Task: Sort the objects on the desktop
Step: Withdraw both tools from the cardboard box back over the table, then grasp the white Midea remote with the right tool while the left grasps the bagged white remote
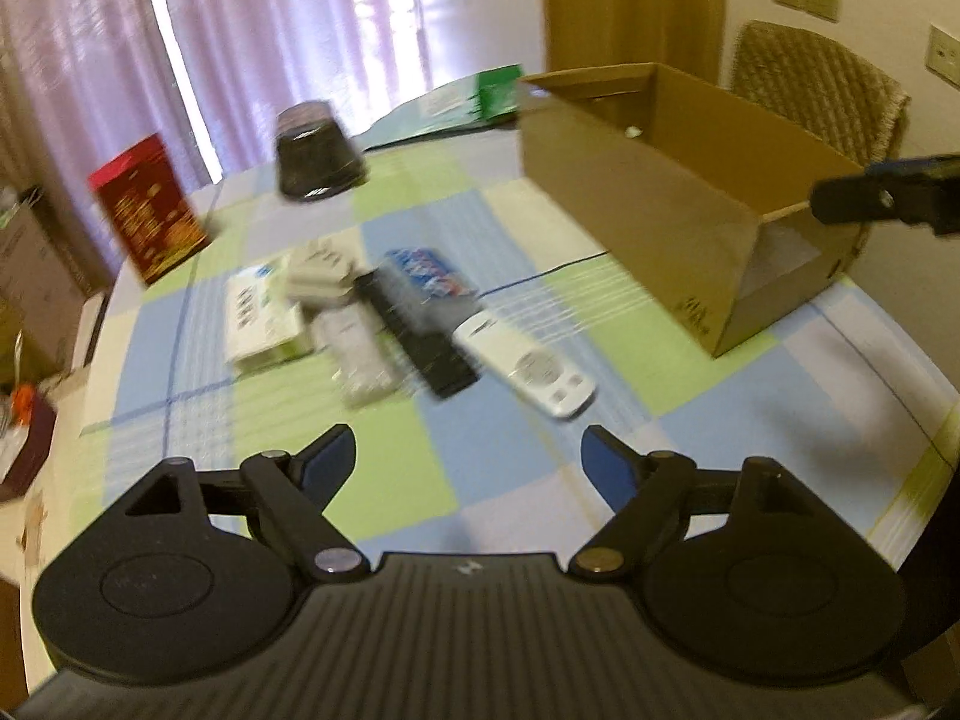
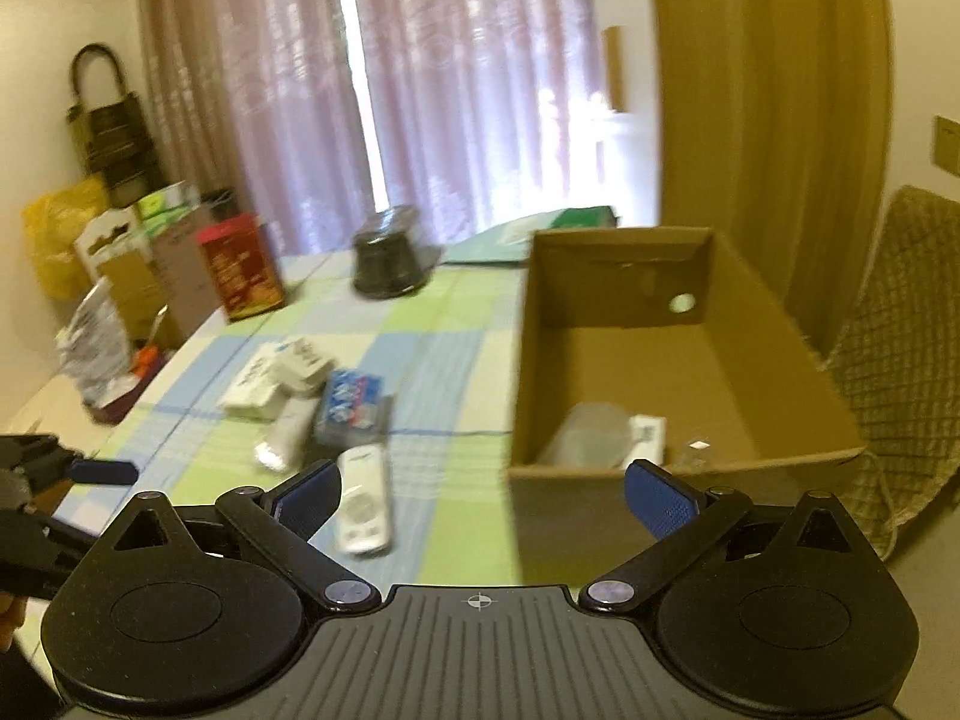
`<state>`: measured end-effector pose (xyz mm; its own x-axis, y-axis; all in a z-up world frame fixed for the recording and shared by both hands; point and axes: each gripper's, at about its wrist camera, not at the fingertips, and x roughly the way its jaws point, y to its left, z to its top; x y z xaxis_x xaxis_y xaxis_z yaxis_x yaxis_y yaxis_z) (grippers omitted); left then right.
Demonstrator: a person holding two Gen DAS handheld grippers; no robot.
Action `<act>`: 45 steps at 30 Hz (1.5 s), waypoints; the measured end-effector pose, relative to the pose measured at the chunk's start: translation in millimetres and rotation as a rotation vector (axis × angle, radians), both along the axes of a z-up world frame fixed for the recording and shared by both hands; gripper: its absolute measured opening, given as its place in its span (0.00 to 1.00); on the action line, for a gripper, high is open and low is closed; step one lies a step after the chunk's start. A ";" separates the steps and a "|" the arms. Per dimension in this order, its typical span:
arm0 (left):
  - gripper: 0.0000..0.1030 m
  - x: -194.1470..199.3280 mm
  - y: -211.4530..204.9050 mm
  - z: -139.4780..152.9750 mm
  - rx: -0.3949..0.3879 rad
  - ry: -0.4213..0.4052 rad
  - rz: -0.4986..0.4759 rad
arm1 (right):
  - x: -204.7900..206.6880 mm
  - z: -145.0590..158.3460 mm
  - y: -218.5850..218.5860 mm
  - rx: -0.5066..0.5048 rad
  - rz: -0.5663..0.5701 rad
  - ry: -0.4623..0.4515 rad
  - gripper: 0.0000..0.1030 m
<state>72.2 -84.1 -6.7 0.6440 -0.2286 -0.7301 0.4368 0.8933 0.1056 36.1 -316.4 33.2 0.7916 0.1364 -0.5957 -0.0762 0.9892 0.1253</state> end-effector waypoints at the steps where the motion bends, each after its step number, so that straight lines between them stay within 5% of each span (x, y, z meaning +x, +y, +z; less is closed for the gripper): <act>1: 0.80 -2.0 5.4 -0.8 -0.001 0.003 0.014 | -0.5 -1.3 5.9 -0.001 0.014 0.007 1.00; 15: 0.99 -13.7 50.1 -5.5 -0.008 -0.001 0.128 | 6.9 -27.8 68.2 -0.030 0.139 0.083 1.00; 45: 0.99 44.3 78.2 -37.3 -0.063 0.057 0.219 | 97.5 -94.7 98.4 -0.151 0.179 0.168 1.00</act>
